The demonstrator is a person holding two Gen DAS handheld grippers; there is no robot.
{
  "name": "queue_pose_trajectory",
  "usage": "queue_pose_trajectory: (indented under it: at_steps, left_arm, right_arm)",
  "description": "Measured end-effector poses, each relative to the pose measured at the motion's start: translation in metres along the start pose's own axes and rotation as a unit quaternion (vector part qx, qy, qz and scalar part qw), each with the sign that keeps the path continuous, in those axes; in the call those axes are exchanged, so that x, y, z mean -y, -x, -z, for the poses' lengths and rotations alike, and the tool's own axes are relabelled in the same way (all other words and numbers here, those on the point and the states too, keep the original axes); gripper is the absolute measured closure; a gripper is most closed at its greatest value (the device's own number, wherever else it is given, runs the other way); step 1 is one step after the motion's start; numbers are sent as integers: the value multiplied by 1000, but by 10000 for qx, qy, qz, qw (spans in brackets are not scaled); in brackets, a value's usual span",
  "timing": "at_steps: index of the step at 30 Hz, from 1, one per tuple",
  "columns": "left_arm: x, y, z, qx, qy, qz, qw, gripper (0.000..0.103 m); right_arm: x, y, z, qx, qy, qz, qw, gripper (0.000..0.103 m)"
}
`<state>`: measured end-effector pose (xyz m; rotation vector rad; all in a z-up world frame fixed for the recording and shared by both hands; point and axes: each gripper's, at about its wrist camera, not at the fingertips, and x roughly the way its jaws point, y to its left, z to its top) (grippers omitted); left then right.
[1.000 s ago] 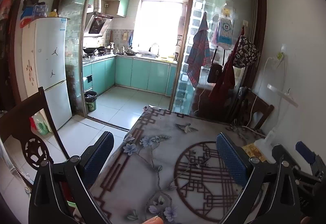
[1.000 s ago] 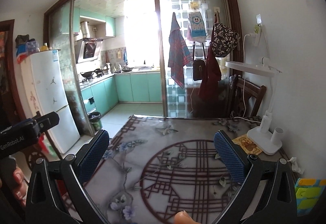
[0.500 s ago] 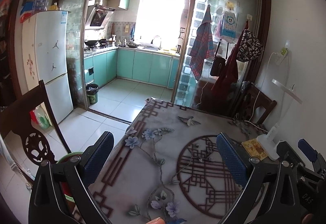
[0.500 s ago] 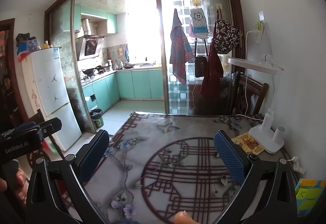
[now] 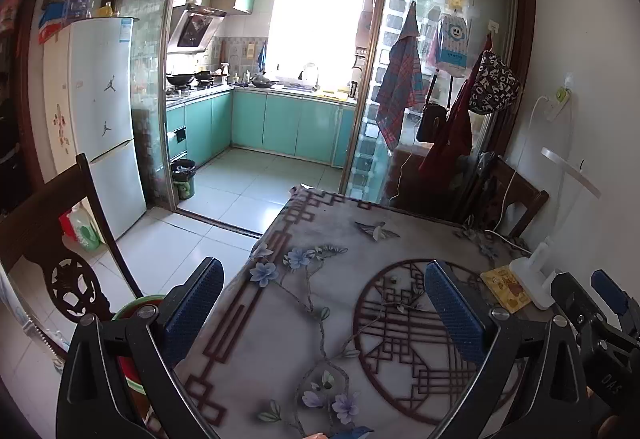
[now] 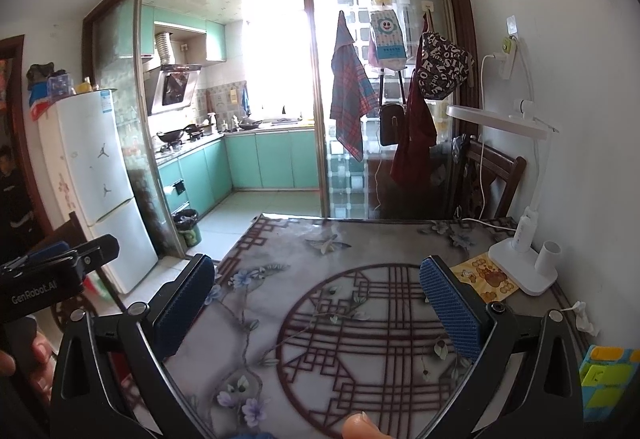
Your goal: Collect trash
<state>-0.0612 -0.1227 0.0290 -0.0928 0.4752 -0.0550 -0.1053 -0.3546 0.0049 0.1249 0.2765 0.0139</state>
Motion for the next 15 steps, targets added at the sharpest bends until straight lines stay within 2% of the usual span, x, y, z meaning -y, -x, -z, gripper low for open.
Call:
queue_pose_trajectory:
  at_steps: [11,15]
  left_arm:
    - [0,-17,-2,-143,-51,48,9999,2]
    - [5,-30,2,-230,-253,54,9994,2]
  right_arm:
    - [3,-8,1,-63,-43,42,10000,0]
    - [9,-18,5,-158,-107,84,9998,0]
